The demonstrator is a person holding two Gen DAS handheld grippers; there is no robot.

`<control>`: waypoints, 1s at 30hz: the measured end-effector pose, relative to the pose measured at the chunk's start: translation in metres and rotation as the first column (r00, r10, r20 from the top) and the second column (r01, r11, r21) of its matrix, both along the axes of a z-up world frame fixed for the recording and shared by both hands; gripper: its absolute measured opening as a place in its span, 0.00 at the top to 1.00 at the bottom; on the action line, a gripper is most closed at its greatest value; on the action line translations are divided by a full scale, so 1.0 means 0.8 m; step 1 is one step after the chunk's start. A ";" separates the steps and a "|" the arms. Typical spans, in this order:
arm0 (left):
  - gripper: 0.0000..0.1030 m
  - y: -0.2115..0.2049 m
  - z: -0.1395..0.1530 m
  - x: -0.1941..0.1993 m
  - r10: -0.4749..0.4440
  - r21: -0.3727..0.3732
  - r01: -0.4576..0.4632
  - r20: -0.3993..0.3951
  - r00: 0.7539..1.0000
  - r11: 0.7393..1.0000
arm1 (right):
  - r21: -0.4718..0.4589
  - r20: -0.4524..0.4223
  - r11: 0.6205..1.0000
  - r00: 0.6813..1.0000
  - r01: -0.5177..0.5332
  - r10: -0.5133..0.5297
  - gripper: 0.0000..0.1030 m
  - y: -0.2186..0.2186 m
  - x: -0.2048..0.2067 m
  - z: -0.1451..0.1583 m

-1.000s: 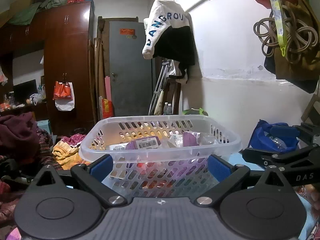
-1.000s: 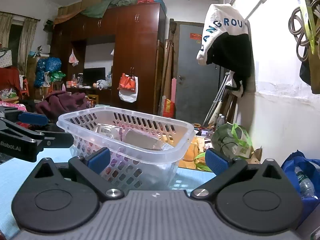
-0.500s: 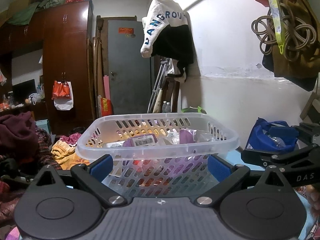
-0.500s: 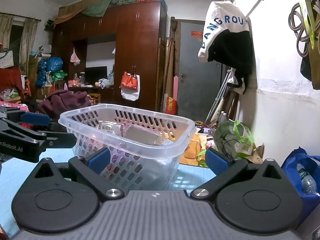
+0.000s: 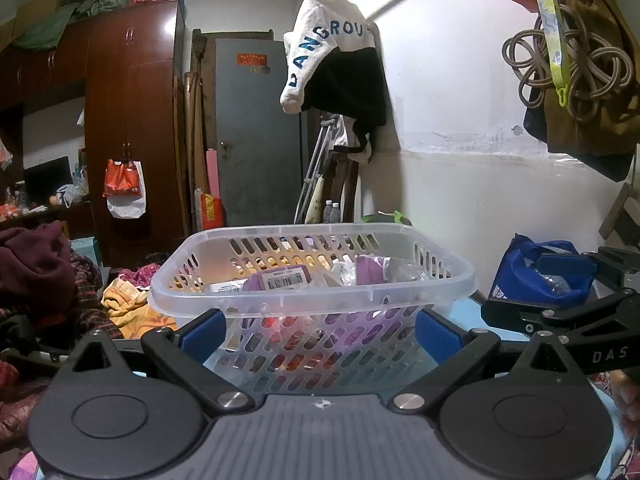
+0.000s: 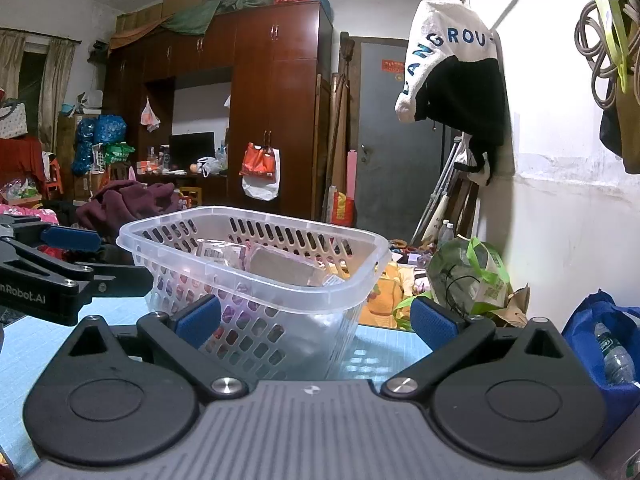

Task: Organize objects

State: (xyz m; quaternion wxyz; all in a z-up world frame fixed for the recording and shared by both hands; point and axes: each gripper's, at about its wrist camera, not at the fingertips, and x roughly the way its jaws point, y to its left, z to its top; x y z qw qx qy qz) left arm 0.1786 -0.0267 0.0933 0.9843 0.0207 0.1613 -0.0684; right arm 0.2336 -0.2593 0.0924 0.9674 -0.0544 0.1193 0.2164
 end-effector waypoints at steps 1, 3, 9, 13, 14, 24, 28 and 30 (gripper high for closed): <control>0.01 0.000 0.000 0.000 0.000 0.000 0.000 0.000 1.000 1.000 | 0.002 -0.001 1.000 1.000 0.000 0.000 0.00 -0.001 0.001 0.000; 0.01 0.000 0.000 0.000 0.001 -0.001 -0.001 0.000 1.000 1.000 | 0.008 -0.008 1.000 1.000 -0.004 0.004 0.00 -0.002 0.001 -0.001; 0.01 0.000 -0.001 0.002 0.005 -0.006 -0.005 -0.005 1.000 1.000 | 0.008 -0.008 1.000 1.000 -0.008 0.008 0.00 -0.002 0.002 0.000; 0.01 0.001 -0.002 0.003 0.007 -0.011 -0.007 -0.010 1.000 1.000 | 0.008 -0.009 1.000 1.000 -0.010 0.010 0.00 -0.001 0.002 -0.001; 0.01 0.001 -0.002 0.004 0.008 -0.012 -0.008 -0.011 1.000 1.000 | 0.007 -0.009 1.000 1.000 -0.011 0.011 0.00 -0.001 0.002 -0.001; 0.01 -0.002 0.000 0.003 -0.002 -0.009 0.002 -0.014 1.000 1.000 | 0.008 -0.017 1.000 1.000 -0.015 0.015 0.00 0.000 0.003 -0.006; 0.01 -0.003 0.002 0.004 0.000 -0.013 0.000 -0.019 1.000 1.000 | 0.003 -0.015 1.000 1.000 -0.016 0.016 0.00 0.001 0.003 -0.007; 0.01 -0.004 0.002 0.006 0.008 -0.011 -0.009 -0.027 1.000 1.000 | 0.005 -0.015 1.000 1.000 -0.017 0.017 0.00 0.001 0.003 -0.007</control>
